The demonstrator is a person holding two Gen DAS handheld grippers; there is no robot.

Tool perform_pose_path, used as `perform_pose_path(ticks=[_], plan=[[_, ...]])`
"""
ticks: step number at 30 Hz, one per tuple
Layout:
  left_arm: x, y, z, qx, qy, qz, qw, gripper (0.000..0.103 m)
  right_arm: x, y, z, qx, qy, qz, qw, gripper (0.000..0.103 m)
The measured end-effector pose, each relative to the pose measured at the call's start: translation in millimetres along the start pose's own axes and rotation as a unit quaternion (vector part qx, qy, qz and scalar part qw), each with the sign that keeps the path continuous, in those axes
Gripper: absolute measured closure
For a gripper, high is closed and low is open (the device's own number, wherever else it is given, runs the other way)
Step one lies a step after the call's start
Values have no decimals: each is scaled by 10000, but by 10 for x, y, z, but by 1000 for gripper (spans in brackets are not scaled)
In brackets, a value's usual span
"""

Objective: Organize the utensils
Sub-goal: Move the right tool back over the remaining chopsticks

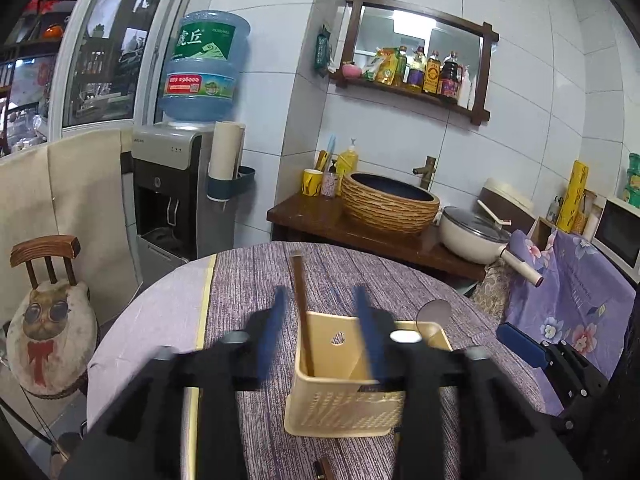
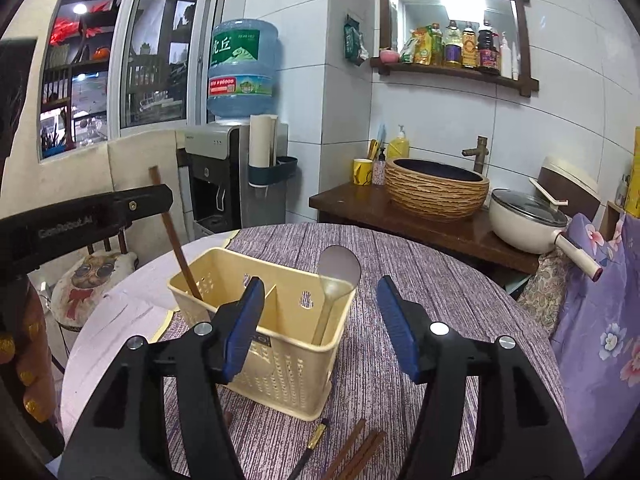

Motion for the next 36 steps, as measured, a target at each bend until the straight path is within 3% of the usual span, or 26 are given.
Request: perform_pose_path(ticks=[1,3,6,10,18,24,30,36], plan=[[-19,65,13,62,61,-19,10000,36,29,60,14,-3,-89,-17,10000,40],[-48,201,59,131,127,-47,9998,33,78,167,65,-83,-181,6,9998,37],[-61,316,184,-31,180,-44,9998,20,135,312,202,-237,-186,29,9995,35],[-121,445,424,-244,333,-6,9991,15,235,415,490,-572,-156,131,9982,32],[-358,657,1018,-763,185,-651,9948,15,544,479,1136,-1287,-519,408,9895,32],[-250,686,1505,-1348,87,-500,9896,20,704,447,1524,-1699,-849,563,9802,34],[-141,671,1930,-1809,166,-340,9828,28,732,380,1765,-2026,-1124,551,9712,48],[-60,662,2121,-2009,165,-330,9789,30,658,225,1912,-2267,-1199,602,9647,55]])
Point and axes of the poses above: each gripper's, at about its wrist camera, not at the fingertips, and y roughly against the way its jaws point, x to its right, z to its underside, the point moved 7 cm from there along -y, roughly the way its jaws point, and after that the axes turned 12 degrees about -y, right-handed, at the moved point
